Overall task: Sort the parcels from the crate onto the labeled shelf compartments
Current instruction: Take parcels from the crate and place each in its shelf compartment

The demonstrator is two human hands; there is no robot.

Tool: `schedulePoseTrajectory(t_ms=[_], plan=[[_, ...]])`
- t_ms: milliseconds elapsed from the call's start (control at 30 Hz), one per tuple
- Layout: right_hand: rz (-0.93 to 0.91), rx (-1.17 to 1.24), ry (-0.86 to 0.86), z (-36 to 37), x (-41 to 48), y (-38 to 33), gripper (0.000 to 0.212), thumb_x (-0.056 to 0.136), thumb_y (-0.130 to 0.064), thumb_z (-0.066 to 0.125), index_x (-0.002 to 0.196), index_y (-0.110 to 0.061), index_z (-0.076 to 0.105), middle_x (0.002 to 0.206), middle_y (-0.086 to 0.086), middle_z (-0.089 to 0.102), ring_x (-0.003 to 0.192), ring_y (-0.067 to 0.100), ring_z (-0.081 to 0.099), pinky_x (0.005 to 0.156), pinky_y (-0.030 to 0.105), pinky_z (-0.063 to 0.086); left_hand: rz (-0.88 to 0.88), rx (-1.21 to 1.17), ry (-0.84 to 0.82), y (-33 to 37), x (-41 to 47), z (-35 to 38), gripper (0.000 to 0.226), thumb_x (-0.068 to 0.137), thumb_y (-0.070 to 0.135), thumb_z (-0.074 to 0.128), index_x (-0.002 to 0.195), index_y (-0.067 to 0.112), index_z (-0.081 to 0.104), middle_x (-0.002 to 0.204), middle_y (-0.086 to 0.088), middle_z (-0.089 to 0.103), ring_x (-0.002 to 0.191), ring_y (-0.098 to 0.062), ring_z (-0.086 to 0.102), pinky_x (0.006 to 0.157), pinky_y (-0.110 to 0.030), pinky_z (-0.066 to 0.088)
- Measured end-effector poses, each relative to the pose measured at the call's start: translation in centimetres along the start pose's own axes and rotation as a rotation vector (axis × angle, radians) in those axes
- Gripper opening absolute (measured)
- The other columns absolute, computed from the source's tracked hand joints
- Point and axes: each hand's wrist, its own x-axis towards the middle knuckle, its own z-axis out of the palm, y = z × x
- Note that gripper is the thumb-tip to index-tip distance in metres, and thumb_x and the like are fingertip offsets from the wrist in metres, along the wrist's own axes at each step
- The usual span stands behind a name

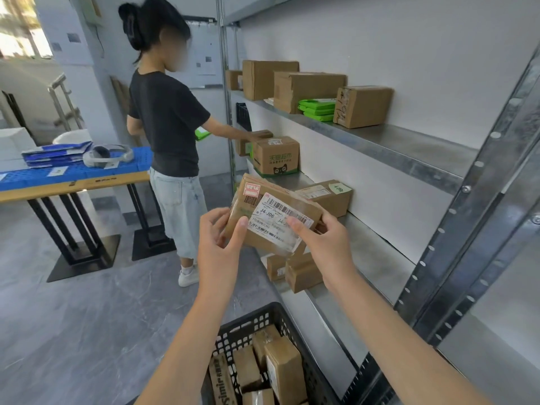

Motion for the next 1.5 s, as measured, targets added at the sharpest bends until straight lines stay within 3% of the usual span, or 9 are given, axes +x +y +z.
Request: schedulePoseTrajectory(t_ms=[133,367,567,733,800,900,1100,1233,1500], plan=[[-0.069,-0.086,0.016,-0.5,-0.3,-0.4,0.058,0.078,-0.046,0.08,0.13,-0.032,0.061,0.127,-0.006,0.059,0.115,0.01,0.061,0.086,0.033,0.06,0.045,0.05,-0.037,0.3,0.0,0.2,0.042,0.095,0.033,0.063,0.136,0.033,0.055,0.127,0.014,0.065,0.119,-0.001,0.059,0.099,-0.025,0.048],[-0.105,-0.23,-0.092,-2.2,-0.5,-1.1,0.064,0.091,-0.033,0.07,0.147,-0.038,0.041,0.133,-0.004,0.046,0.108,-0.012,0.047,0.066,0.001,0.046,0.01,0.029,0.039,0.0,-0.9,1.3,0.024,0.095,0.027,0.064,0.117,0.019,0.06,0.115,0.006,0.07,0.109,-0.006,0.065,0.094,-0.033,0.054],[-0.088,-0.232,-0.054,-3.7,-2.2,0.0,0.064,0.091,-0.028,0.07,0.145,-0.043,0.039,0.134,-0.001,0.046,0.101,-0.018,0.045,0.062,-0.003,0.043,-0.003,-0.019,0.035,-1.0,-2.0,2.3,0.025,0.095,0.022,0.064,0.116,0.008,0.062,0.11,0.001,0.071,0.1,0.0,0.067,0.077,-0.011,0.051],[-0.05,-0.26,0.051,-5.8,-3.1,2.1,0.064,0.089,-0.032,0.072,0.146,-0.036,0.043,0.129,-0.008,0.048,0.097,-0.03,0.047,0.066,-0.005,0.041,-0.073,-0.059,-0.045,-2.9,-2.5,4.0,0.025,0.093,0.019,0.067,0.115,0.008,0.063,0.106,0.003,0.074,0.1,-0.003,0.069,0.082,-0.015,0.053],[-0.019,-0.292,0.09,-6.9,-3.5,3.3,0.065,0.088,-0.035,0.073,0.146,-0.037,0.044,0.127,-0.008,0.05,0.104,-0.025,0.049,0.077,-0.002,0.044,-0.11,-0.068,-0.094,-3.8,-3.1,4.9,0.036,0.093,0.018,0.066,0.128,0.011,0.058,0.113,0.004,0.073,0.106,-0.004,0.068,0.089,-0.018,0.054],[0.042,-0.299,0.15,-8.6,-4.4,5.1,0.064,0.087,-0.036,0.073,0.145,-0.04,0.046,0.127,-0.007,0.053,0.116,-0.007,0.054,0.096,0.018,0.051,-0.191,-0.068,-0.155,-5.2,-4.2,6.2,0.052,0.094,0.018,0.065,0.143,0.016,0.048,0.122,0.003,0.07,0.111,-0.001,0.064,0.093,-0.014,0.051],[0.124,-0.323,0.289,-11.6,-6.9,7.7,0.058,0.088,-0.033,0.072,0.141,-0.042,0.051,0.123,-0.008,0.055,0.115,-0.003,0.056,0.085,0.01,0.052,-0.285,-0.003,-0.284,-7.7,-6.3,9.0,0.035,0.094,0.019,0.065,0.129,0.021,0.064,0.117,0.016,0.071,0.11,0.004,0.063,0.094,-0.014,0.05],[0.146,-0.32,0.374,-13.6,-8.8,8.1,0.059,0.086,-0.031,0.075,0.139,-0.042,0.052,0.125,-0.006,0.059,0.114,0.002,0.059,0.095,0.031,0.056,-0.318,-0.007,-0.331,-7.7,-8.0,10.5,0.034,0.093,0.02,0.066,0.128,0.023,0.065,0.118,0.015,0.07,0.111,0.002,0.063,0.097,-0.017,0.05],[0.135,-0.315,0.556,-19.0,-17.6,4.4,0.057,0.085,-0.032,0.075,0.138,-0.04,0.054,0.118,-0.008,0.056,0.109,-0.008,0.057,0.098,0.035,0.055,-0.296,-0.094,-0.452,-3.4,-16.5,13.2,0.034,0.094,0.019,0.065,0.128,0.017,0.065,0.117,0.011,0.071,0.106,0.004,0.065,0.088,-0.009,0.049]])
